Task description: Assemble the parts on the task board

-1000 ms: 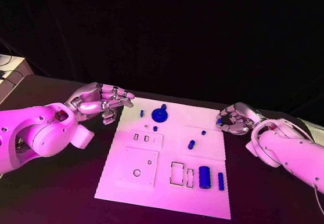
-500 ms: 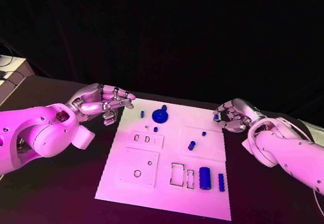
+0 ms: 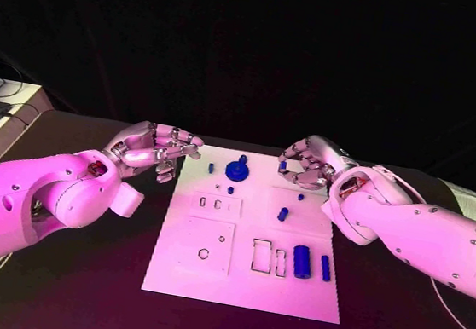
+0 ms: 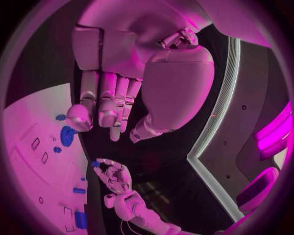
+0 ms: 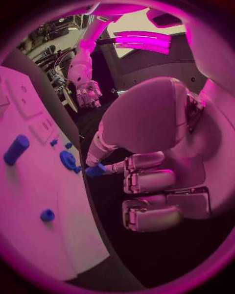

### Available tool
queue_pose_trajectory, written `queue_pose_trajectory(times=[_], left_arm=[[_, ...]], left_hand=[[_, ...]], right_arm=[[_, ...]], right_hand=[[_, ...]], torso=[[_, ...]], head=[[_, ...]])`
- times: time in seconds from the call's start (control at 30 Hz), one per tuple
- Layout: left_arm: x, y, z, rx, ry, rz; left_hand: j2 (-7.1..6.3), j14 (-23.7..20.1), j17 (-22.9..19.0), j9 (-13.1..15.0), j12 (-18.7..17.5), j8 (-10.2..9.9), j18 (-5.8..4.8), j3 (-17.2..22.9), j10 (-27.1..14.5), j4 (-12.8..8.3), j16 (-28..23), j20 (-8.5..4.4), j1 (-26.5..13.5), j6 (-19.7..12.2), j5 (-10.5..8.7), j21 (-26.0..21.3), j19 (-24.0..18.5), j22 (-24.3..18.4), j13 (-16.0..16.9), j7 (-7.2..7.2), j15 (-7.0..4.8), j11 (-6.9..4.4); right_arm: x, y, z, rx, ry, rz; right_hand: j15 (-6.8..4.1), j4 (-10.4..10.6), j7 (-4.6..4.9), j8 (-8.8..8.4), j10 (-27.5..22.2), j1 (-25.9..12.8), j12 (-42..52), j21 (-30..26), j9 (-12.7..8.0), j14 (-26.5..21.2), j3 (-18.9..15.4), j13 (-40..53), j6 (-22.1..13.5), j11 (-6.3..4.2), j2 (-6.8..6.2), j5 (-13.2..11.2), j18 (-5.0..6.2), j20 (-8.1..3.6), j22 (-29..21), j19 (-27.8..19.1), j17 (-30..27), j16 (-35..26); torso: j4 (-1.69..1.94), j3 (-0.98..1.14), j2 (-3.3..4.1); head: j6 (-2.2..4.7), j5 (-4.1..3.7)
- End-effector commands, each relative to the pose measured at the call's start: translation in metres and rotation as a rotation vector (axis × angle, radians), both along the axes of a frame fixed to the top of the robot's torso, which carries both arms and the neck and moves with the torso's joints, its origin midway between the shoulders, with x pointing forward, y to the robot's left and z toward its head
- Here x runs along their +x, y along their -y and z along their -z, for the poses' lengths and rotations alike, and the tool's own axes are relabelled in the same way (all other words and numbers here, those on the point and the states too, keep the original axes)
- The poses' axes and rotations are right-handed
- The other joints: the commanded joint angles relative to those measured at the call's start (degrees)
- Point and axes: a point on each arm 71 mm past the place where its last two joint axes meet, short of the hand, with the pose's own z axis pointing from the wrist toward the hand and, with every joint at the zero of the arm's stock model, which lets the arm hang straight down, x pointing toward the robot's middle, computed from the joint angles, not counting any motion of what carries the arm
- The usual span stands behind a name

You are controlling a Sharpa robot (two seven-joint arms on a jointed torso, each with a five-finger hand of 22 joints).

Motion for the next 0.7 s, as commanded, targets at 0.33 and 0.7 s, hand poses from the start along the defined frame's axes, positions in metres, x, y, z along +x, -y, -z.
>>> queue_pose_trajectory(times=[0.33, 0.7], left_arm=[[0.001, 0.004, 0.0, -0.008, -0.006, 0.007], [0.002, 0.007, 0.001, -0.012, -0.007, 0.011]], left_hand=[[-0.13, -0.2, 0.0, 0.1, 0.5, 0.0, -0.34, 0.1, 0.5, -0.2, 0.0, 0.09, -0.6, 0.0, -0.13, 0.4, -0.3, 0.2, 0.1, -0.21, -0.04, -0.08], [-0.17, -0.2, 0.0, 0.1, 0.5, 0.0, -0.35, 0.1, 0.5, -0.1, 0.0, 0.09, -0.8, 0.1, -0.13, 0.5, -0.3, 0.2, 0.2, -0.24, -0.05, -0.09]], right_arm=[[-0.028, -0.059, 0.024, -0.046, -0.085, 0.038], [-0.046, -0.085, 0.047, -0.087, -0.116, 0.013]], right_hand=[[-0.13, -0.3, 0.1, 0.43, 3.2, -0.6, -0.4, -0.3, 0.0, 5.3, 0.4, 11.9, 0.2, -0.42, 0.08, 0.1, -0.53, -0.36, 11.0, 4.0, 12.2, 0.1], [-0.01, -0.2, 0.21, 0.46, 3.1, -1.0, -0.5, -0.5, 0.0, 5.3, 0.4, 11.8, -0.1, -0.37, -0.07, 0.4, -0.47, -0.3, 10.8, 3.9, 12.1, 0.1]], torso=[[0.01, -0.4, -0.21], [0.12, -0.21, -0.02]], head=[[-0.49, 0.48], [-1.19, 0.77]])
